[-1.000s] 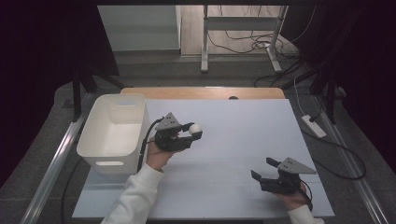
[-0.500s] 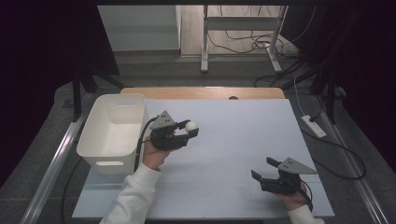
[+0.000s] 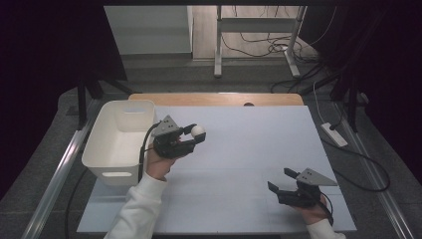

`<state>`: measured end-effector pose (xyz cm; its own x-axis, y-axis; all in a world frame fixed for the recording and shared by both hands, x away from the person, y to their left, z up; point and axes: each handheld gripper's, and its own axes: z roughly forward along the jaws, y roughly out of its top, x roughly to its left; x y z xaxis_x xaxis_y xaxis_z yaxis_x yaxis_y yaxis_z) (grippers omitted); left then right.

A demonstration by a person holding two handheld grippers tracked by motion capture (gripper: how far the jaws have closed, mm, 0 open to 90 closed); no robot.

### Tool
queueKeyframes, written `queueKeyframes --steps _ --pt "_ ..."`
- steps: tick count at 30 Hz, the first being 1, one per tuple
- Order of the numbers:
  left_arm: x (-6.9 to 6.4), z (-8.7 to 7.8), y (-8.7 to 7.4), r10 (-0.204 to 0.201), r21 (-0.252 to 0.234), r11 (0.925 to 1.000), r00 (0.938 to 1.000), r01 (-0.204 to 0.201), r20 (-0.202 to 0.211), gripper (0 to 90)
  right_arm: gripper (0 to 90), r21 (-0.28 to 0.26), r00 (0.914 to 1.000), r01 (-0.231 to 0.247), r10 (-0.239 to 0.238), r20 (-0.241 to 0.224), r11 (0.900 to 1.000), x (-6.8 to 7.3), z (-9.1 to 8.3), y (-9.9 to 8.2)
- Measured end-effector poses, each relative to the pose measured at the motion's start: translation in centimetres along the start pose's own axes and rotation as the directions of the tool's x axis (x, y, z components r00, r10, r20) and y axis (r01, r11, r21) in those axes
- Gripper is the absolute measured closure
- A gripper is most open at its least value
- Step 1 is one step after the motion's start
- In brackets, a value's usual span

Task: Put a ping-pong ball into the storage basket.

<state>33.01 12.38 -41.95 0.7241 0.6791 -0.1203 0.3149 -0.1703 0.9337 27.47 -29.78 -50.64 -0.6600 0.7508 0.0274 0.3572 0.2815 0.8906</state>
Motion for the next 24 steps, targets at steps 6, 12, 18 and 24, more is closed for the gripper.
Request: queueKeyframes --steps 6,12,18,24 --pt "0.2 -0.5 0.2 -0.001 -0.006 1.0000 0.9998 0.001 -0.017 50.8 18.0 0.000 1.0000 0.000 0.000 0.001 1.0000 0.0 0.0 0.0" --pt "0.4 -1.2 0.4 -0.007 -0.020 0.9998 0.9993 0.006 -0.036 50.8 18.0 -0.003 1.0000 -0.002 0.002 0.003 1.0000 -0.1 -0.1 0.0" --pt "0.6 -1.9 0.6 -0.012 -0.032 0.9994 0.9981 0.010 -0.061 50.8 18.0 -0.002 1.0000 -0.001 0.001 0.003 1.0000 0.0 -0.1 0.0" --pt "0.9 -2.5 0.8 -0.020 -0.041 0.9990 0.9967 0.017 -0.079 50.8 18.0 -0.001 1.0000 0.000 0.000 0.003 1.0000 0.0 0.0 0.0"
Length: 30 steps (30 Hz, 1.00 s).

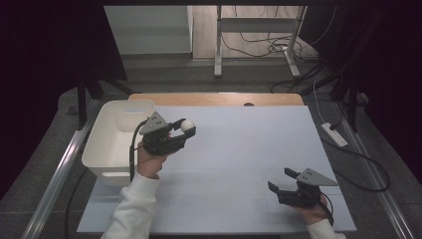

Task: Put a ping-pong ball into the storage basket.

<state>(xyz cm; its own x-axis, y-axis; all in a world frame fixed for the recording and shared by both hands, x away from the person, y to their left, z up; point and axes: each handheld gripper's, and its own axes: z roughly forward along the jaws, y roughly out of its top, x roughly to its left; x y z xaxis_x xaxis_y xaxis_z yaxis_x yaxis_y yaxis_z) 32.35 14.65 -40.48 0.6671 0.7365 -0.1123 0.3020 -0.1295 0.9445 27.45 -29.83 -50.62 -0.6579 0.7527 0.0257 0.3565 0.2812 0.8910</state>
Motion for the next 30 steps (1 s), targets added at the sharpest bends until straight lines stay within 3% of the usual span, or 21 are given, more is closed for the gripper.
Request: queueKeyframes --steps 11,30 --pt "0.7 -1.1 0.2 -0.014 -0.016 0.9998 0.9981 0.014 -0.060 50.8 18.1 -0.002 1.0000 0.002 -0.002 0.002 1.0000 0.0 0.0 0.0" --pt "1.4 -2.8 0.5 -0.030 -0.045 0.9987 0.9917 0.024 -0.125 50.8 18.0 -0.001 1.0000 0.001 -0.001 0.000 1.0000 0.0 0.0 0.0"
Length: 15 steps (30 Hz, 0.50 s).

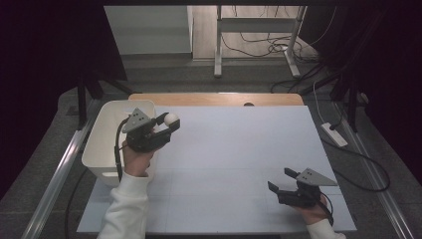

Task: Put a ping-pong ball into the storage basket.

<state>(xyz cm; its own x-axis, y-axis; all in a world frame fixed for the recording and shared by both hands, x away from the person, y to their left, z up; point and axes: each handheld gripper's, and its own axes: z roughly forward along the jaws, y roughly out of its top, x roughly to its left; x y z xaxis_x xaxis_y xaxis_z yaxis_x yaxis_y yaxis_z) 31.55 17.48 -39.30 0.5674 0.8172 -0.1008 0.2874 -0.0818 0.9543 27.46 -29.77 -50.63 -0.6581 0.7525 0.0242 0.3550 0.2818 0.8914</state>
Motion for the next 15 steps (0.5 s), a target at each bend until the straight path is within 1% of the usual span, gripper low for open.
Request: queueKeyframes --steps 7,10,13,15 --pt "0.06 -0.14 0.01 0.002 0.008 1.0000 1.0000 -0.002 -0.009 50.8 18.0 -0.001 1.0000 -0.002 0.002 0.002 1.0000 -0.03 -0.05 0.01" --pt "0.13 -0.30 -0.01 0.005 0.010 0.9999 0.9997 -0.005 -0.022 50.7 18.0 -0.001 1.0000 -0.001 0.001 0.002 1.0000 -0.05 -0.03 0.01" --pt "0.22 -0.46 0.00 0.004 0.009 1.0000 0.9996 -0.004 -0.027 50.7 18.0 -0.001 1.0000 0.000 0.000 0.001 1.0000 -0.04 -0.03 0.02" --pt "0.42 -0.83 0.06 0.000 0.005 1.0000 0.9994 0.000 -0.036 50.7 18.0 -0.001 1.0000 0.000 0.000 0.001 1.0000 -0.05 -0.03 0.01"
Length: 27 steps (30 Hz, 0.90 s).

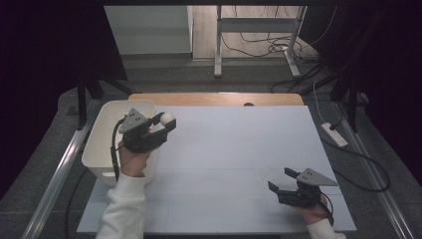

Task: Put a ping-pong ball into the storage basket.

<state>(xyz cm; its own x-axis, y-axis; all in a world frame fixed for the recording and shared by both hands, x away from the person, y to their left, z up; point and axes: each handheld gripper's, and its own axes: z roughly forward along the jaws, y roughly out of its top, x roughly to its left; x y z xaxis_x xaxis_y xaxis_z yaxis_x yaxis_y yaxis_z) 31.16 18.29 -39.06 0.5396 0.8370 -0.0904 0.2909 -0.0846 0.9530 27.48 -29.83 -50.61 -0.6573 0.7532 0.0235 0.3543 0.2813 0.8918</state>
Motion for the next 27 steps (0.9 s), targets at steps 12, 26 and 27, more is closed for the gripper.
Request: queueKeyframes --steps 12,26,27 --pt "1.1 -1.5 0.2 -0.024 -0.024 0.9994 0.9991 0.024 -0.035 50.8 18.1 0.002 1.0000 0.003 -0.003 0.001 1.0000 0.0 0.0 0.0" --pt "2.4 -3.0 0.2 -0.055 -0.043 0.9978 0.9948 0.051 -0.086 50.8 18.0 0.005 1.0000 0.006 -0.006 0.001 1.0000 0.0 0.1 0.0" --pt "2.5 -3.0 0.2 -0.058 -0.043 0.9976 0.9946 0.054 -0.087 50.8 18.0 0.005 1.0000 0.006 -0.006 0.001 1.0000 0.0 0.1 0.0"
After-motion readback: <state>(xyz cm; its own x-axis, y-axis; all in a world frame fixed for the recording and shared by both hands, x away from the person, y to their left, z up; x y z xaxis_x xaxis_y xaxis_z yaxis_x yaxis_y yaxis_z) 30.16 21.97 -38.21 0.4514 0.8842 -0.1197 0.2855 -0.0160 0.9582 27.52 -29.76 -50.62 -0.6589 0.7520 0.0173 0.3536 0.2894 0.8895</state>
